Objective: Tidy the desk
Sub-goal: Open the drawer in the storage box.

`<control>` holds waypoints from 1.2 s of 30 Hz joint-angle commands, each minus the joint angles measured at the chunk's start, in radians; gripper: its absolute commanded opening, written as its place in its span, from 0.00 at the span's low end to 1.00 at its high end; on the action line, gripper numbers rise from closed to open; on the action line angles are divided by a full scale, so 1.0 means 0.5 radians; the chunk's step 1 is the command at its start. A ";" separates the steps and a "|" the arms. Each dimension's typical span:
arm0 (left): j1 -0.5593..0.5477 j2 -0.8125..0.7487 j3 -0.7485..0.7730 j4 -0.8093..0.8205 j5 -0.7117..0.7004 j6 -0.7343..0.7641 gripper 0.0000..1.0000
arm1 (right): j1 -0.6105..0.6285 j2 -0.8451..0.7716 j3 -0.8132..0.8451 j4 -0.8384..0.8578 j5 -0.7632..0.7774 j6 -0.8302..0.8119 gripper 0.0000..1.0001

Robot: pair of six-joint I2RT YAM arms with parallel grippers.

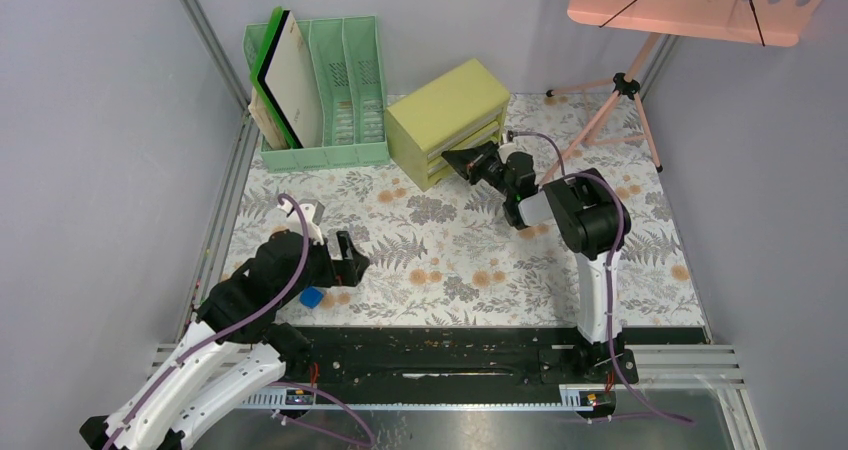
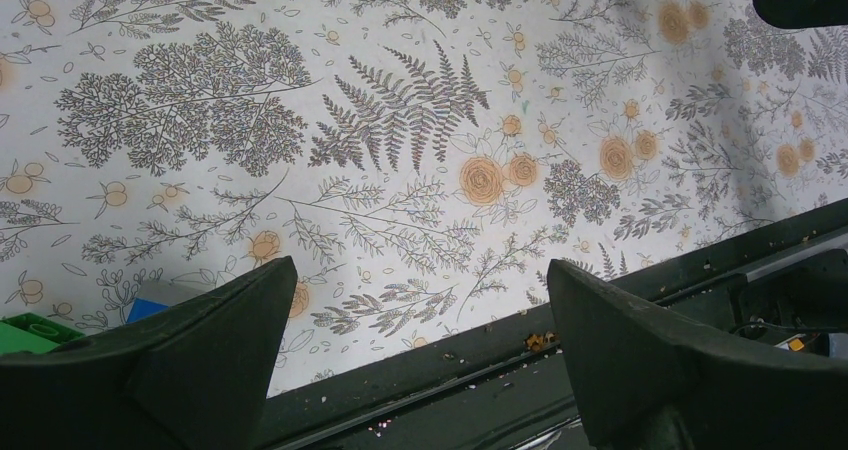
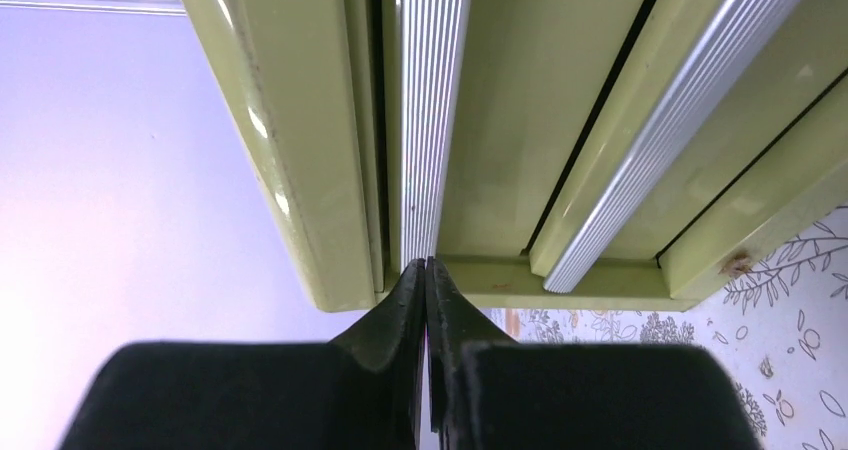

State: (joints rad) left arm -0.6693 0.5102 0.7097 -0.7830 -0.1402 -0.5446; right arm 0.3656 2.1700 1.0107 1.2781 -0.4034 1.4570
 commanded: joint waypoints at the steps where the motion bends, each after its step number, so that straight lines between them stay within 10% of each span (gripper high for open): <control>1: -0.007 0.052 0.013 0.119 0.021 0.059 0.99 | 0.008 -0.158 -0.061 0.144 -0.002 -0.072 0.00; 10: -0.007 0.593 0.293 0.410 0.099 0.241 0.97 | -0.047 -0.178 -0.089 0.163 -0.060 -0.080 0.02; 17: -0.005 1.190 0.695 0.654 0.197 0.335 0.97 | -0.142 -0.073 -0.002 0.157 -0.077 0.003 0.36; 36: 0.038 1.847 1.244 0.740 0.253 0.476 0.98 | -0.165 0.239 0.434 0.082 -0.255 0.048 0.43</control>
State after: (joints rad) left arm -0.6651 1.4269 1.2938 -0.4664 -0.0444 -0.3256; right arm 0.2794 2.2715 1.1500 1.2762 -0.4858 1.4723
